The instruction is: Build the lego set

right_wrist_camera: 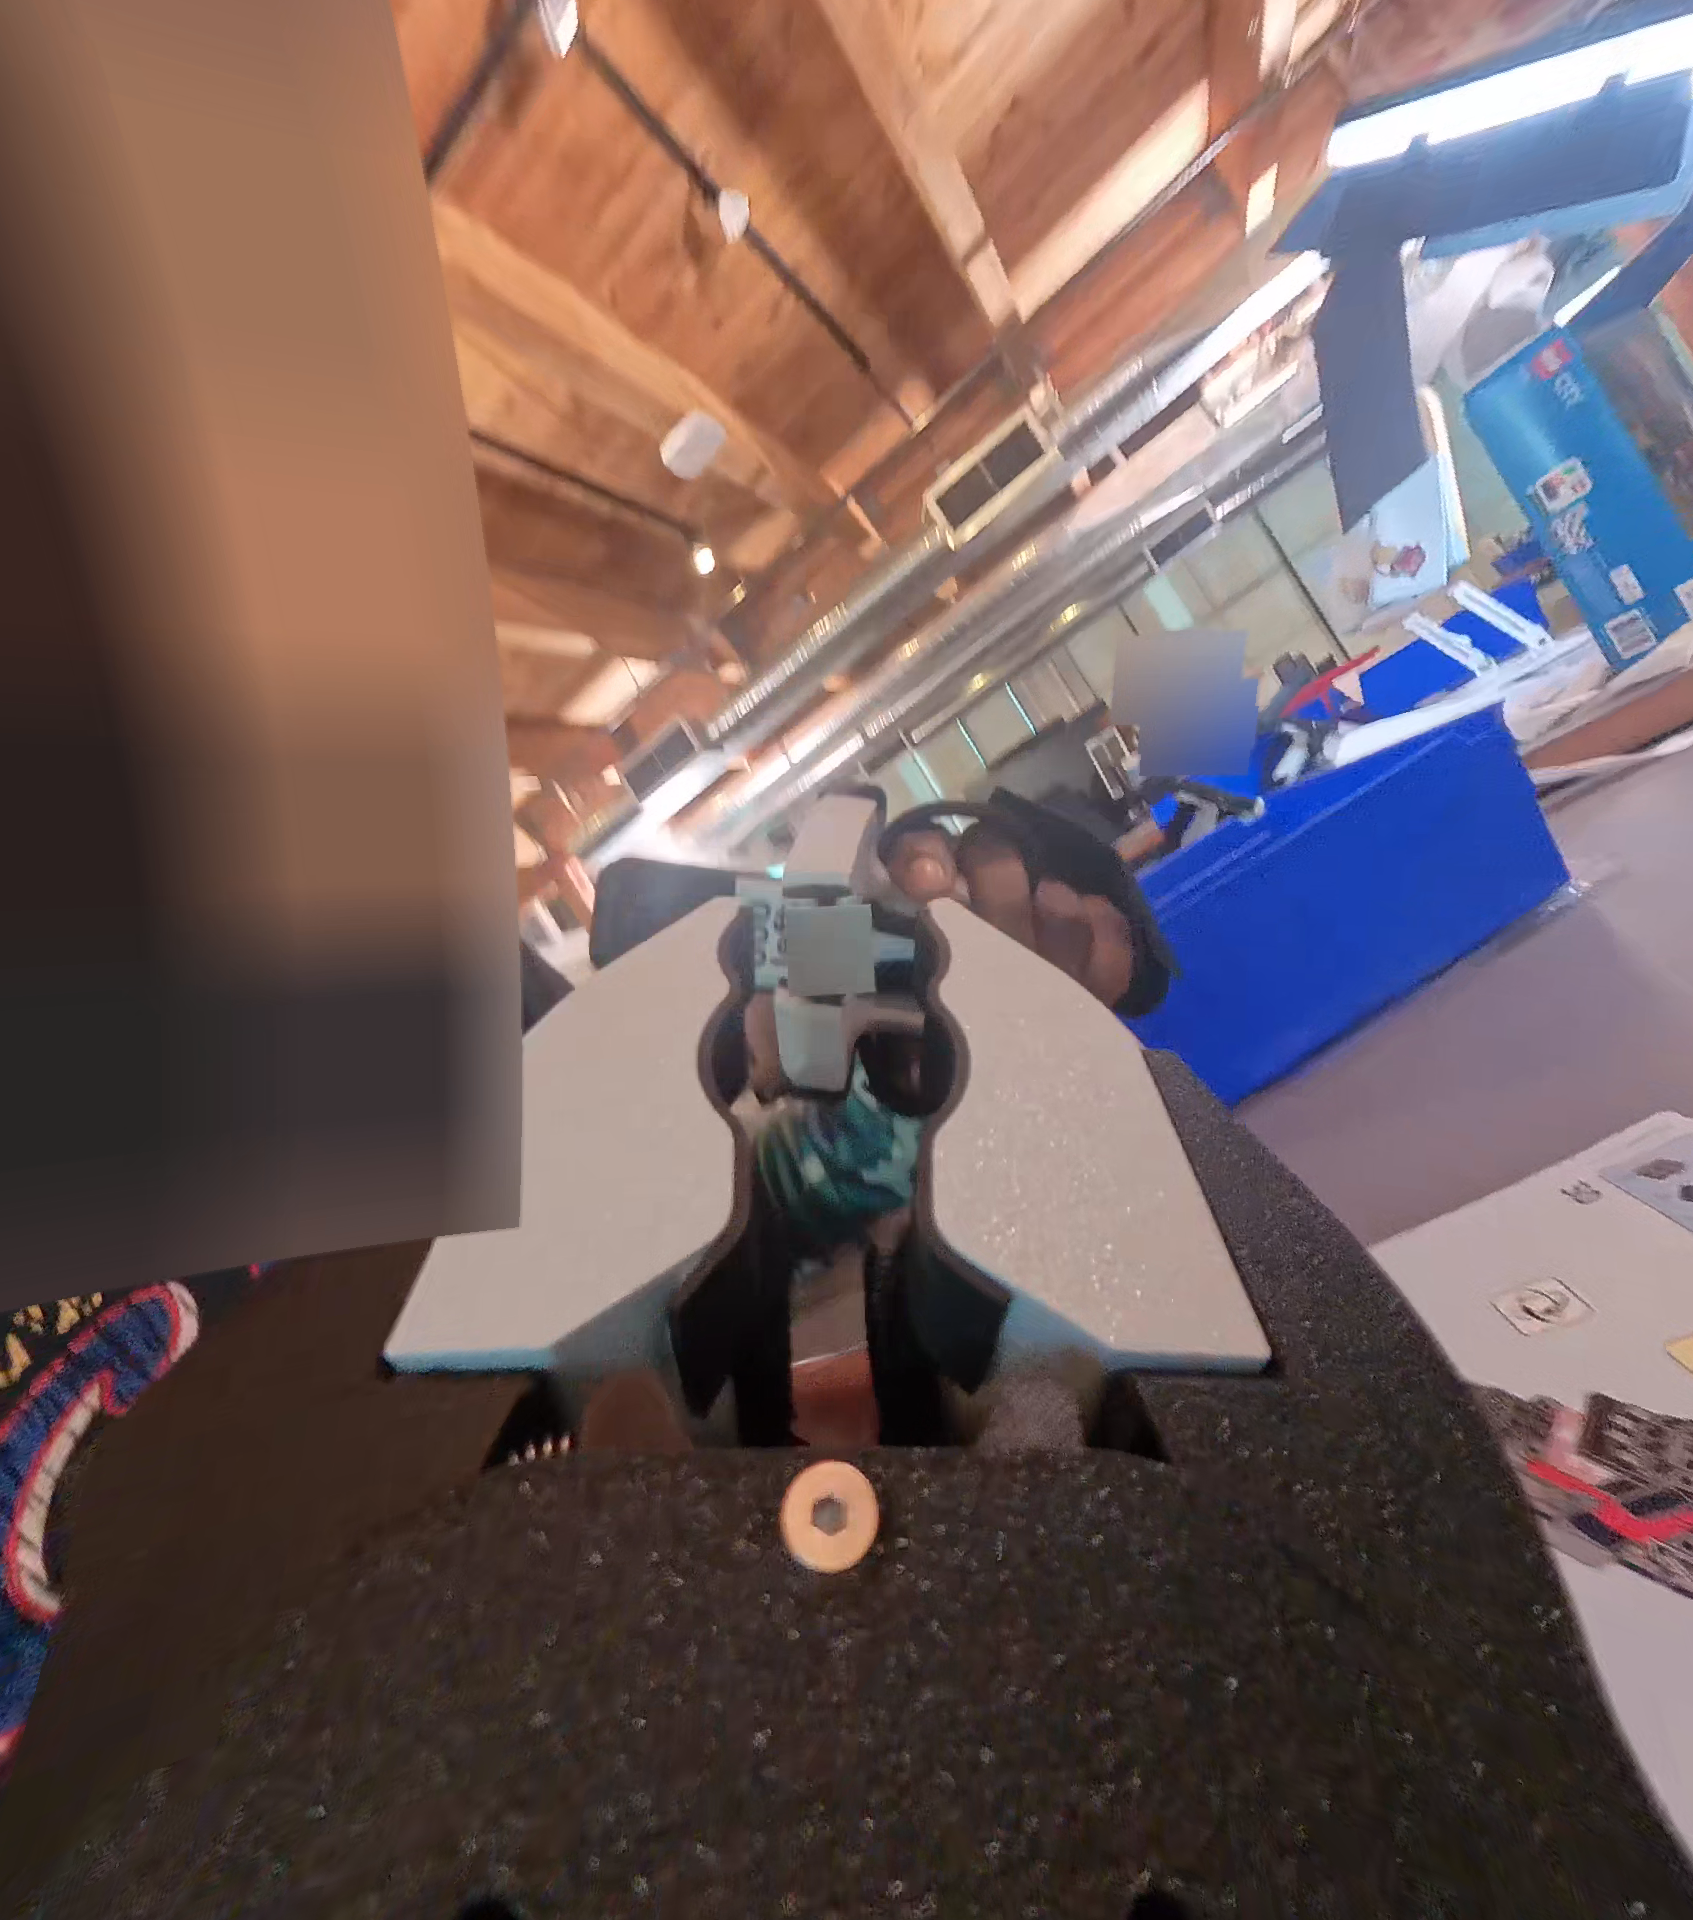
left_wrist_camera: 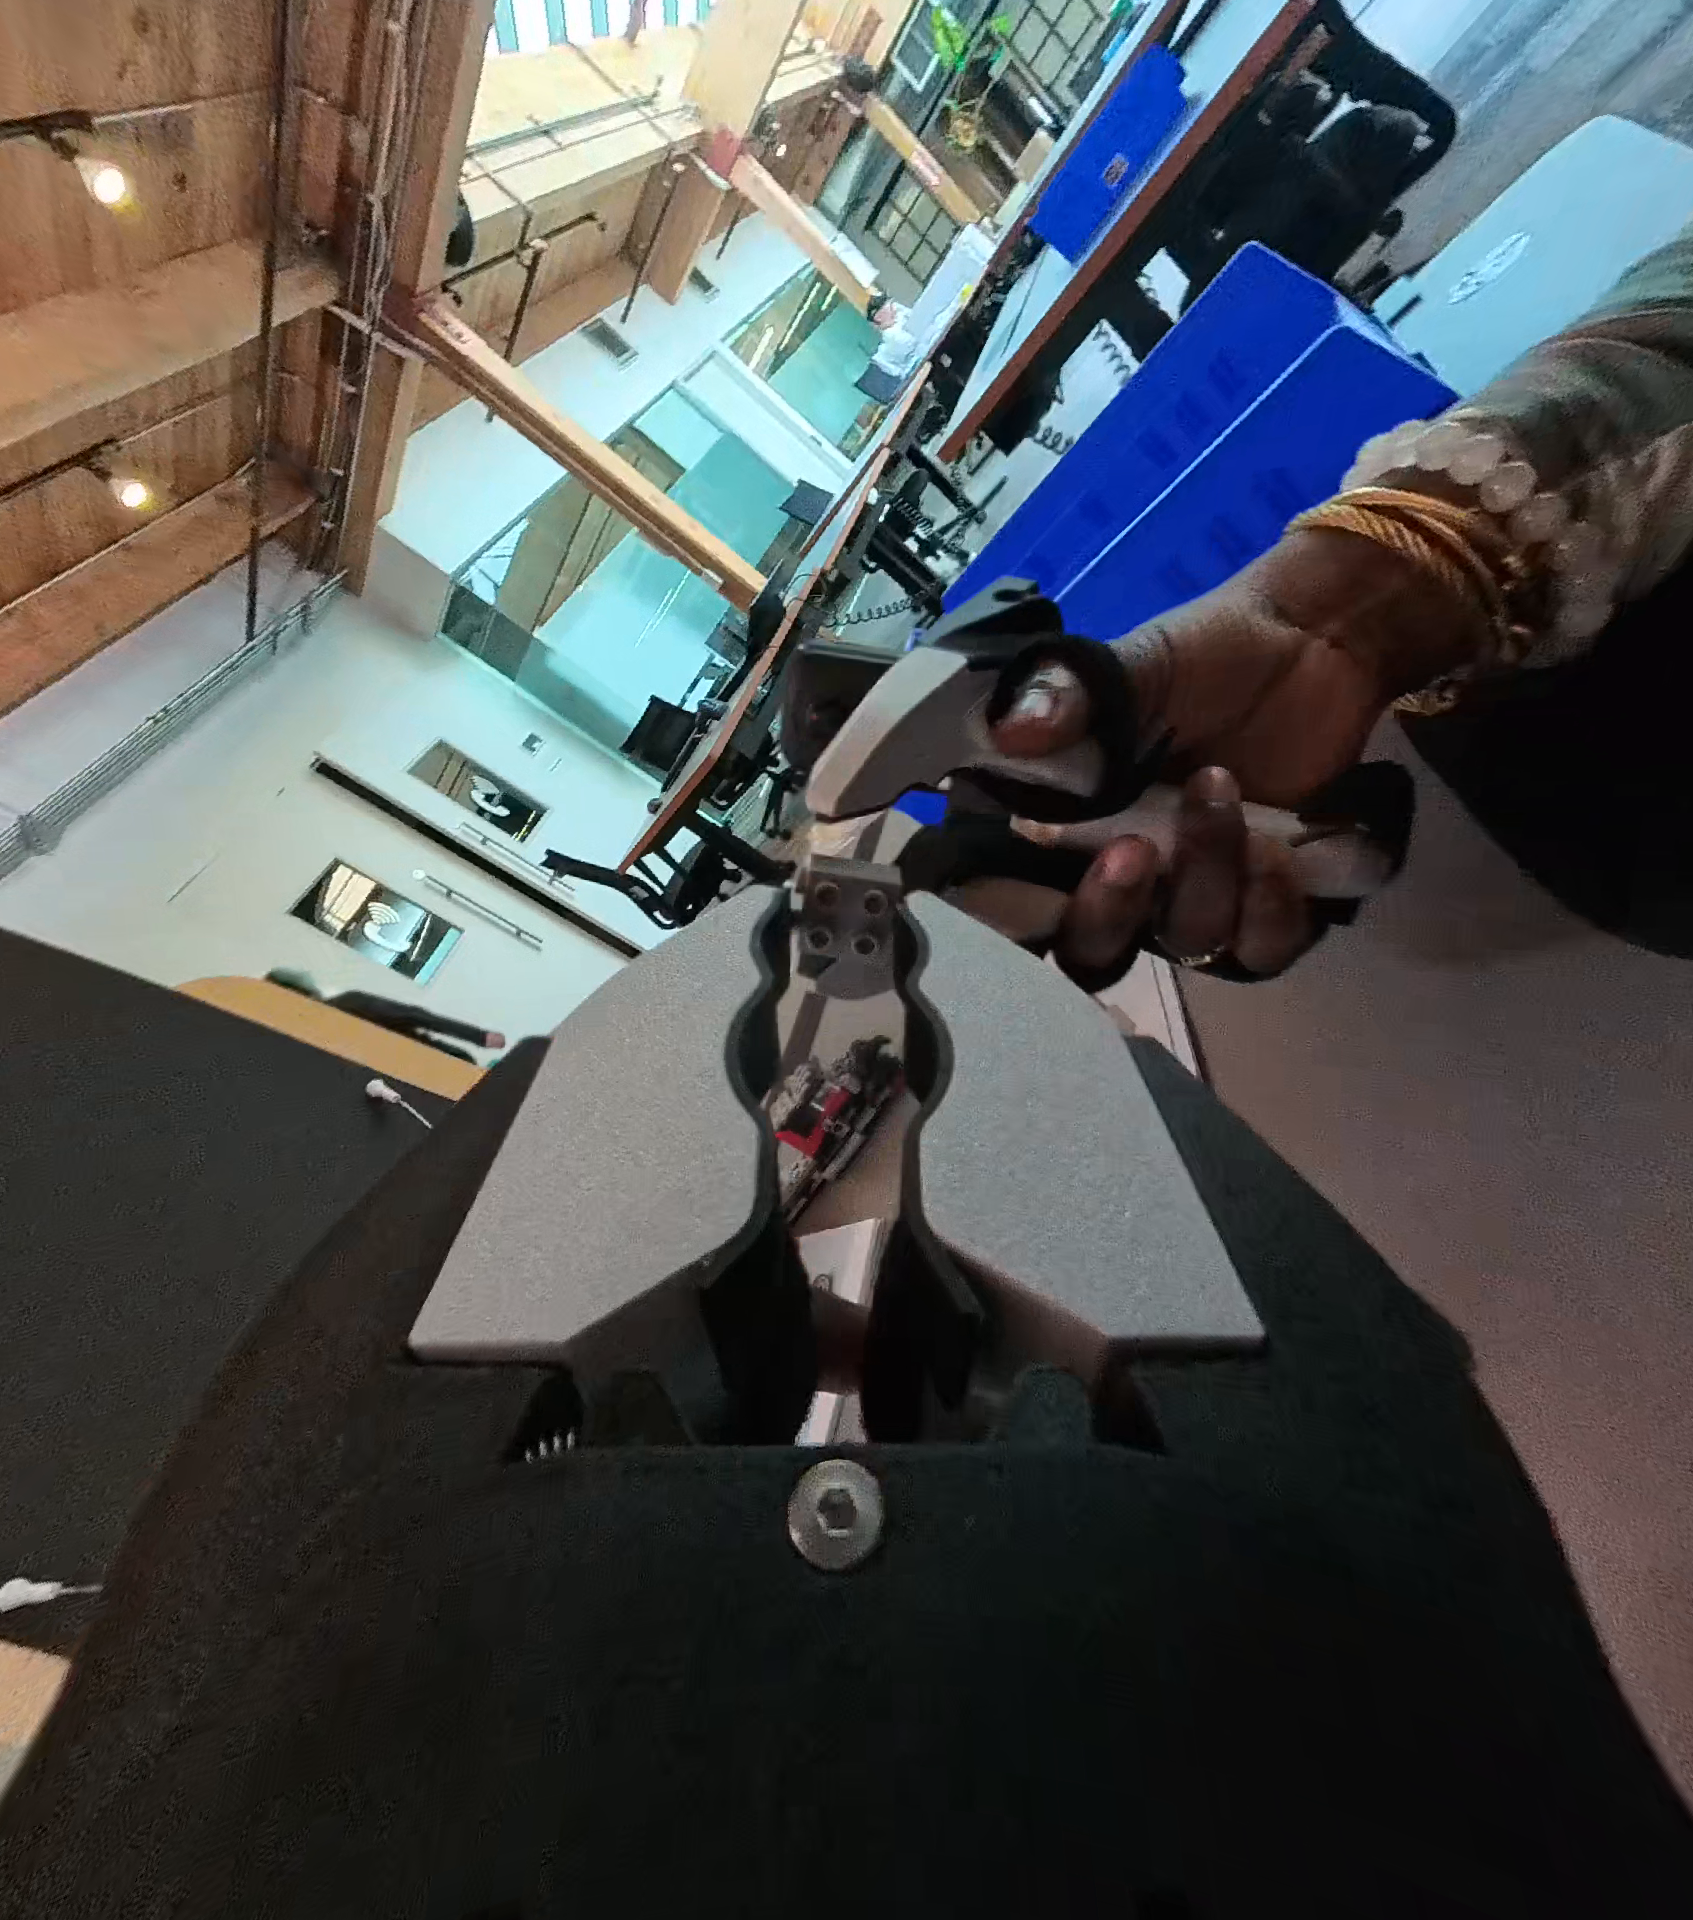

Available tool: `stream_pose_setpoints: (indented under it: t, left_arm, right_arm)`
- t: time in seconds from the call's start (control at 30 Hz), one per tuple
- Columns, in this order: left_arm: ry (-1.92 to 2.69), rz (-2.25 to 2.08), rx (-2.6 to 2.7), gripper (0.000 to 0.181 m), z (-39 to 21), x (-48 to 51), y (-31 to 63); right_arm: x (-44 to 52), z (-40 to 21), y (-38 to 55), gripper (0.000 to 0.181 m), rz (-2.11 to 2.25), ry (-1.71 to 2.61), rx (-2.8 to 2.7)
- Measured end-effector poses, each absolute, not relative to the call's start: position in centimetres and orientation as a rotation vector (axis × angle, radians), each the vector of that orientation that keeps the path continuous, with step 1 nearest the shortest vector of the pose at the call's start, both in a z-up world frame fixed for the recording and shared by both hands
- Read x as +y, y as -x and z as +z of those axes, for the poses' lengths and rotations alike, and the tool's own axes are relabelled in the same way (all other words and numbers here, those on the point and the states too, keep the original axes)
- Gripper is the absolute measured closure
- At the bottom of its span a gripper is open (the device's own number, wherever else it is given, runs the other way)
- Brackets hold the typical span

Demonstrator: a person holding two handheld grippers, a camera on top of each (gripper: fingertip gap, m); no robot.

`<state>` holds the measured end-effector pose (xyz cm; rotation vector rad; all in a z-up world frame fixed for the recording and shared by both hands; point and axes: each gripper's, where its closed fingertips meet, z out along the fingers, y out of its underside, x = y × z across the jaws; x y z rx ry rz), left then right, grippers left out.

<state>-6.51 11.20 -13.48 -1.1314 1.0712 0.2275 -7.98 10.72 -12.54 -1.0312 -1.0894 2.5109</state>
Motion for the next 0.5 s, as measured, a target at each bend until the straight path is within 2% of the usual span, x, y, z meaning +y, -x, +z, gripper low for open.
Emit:
stream_pose_setpoints:
  t: [0.03,0.23,0.3,0.5]
  left_arm:
    - [1.125,0.217,1.102,0.163,-13.7,10.9,6.5]
    - [1.115,0.158,1.238,0.163,-14.9,9.9,6.2]
    - [1.115,0.145,1.269,0.163,-15.3,9.7,6.1]
    - [1.146,0.084,1.277,0.163,-16.3,9.1,6.0]
  right_arm:
    - [10.4,-12.8,7.9,0.152,2.48,1.032,-1.147]
    - [8.9,-13.9,8.0,0.156,2.429,1.047,-1.337]
    - [8.5,-14.2,8.0,0.164,2.401,1.034,-1.387]
    - [7.8,-15.5,7.7,0.165,2.191,1.032,-1.577]
